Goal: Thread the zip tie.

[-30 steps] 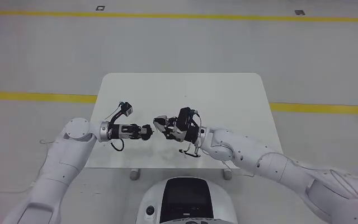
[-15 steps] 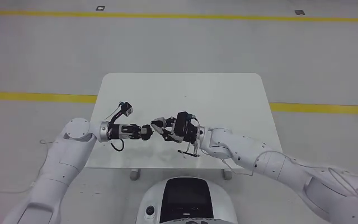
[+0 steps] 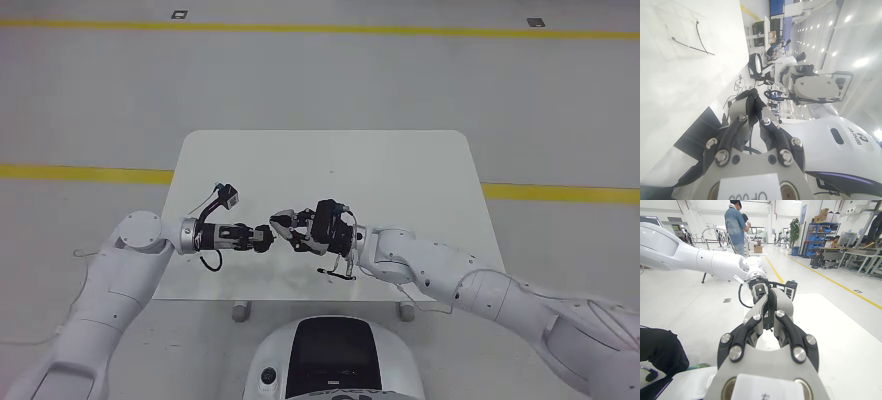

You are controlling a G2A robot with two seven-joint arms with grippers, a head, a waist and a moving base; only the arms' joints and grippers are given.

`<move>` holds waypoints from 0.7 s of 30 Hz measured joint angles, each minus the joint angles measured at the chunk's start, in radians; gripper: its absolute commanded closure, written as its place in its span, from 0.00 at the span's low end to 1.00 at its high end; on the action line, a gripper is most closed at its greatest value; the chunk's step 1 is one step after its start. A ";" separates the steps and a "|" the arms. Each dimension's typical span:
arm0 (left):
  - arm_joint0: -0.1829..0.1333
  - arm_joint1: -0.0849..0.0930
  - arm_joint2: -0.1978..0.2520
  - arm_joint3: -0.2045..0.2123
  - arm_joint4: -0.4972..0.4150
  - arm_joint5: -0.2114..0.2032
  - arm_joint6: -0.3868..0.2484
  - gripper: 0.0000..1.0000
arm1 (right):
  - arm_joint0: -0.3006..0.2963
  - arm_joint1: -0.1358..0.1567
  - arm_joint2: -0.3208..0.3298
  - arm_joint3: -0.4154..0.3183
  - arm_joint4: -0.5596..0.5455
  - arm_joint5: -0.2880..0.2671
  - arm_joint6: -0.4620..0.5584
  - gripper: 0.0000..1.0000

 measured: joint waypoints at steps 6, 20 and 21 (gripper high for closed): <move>0.000 0.018 0.018 -0.005 -0.008 -0.001 -0.011 1.00 | 0.000 0.000 0.000 0.000 0.000 0.000 0.000 1.00; 0.004 0.113 0.077 -0.098 -0.071 0.000 -0.011 1.00 | 0.000 0.000 0.000 0.000 0.000 0.000 0.000 1.00; 0.005 0.123 0.081 -0.106 -0.079 0.000 -0.011 1.00 | 0.000 0.000 0.000 0.000 0.000 0.000 0.000 1.00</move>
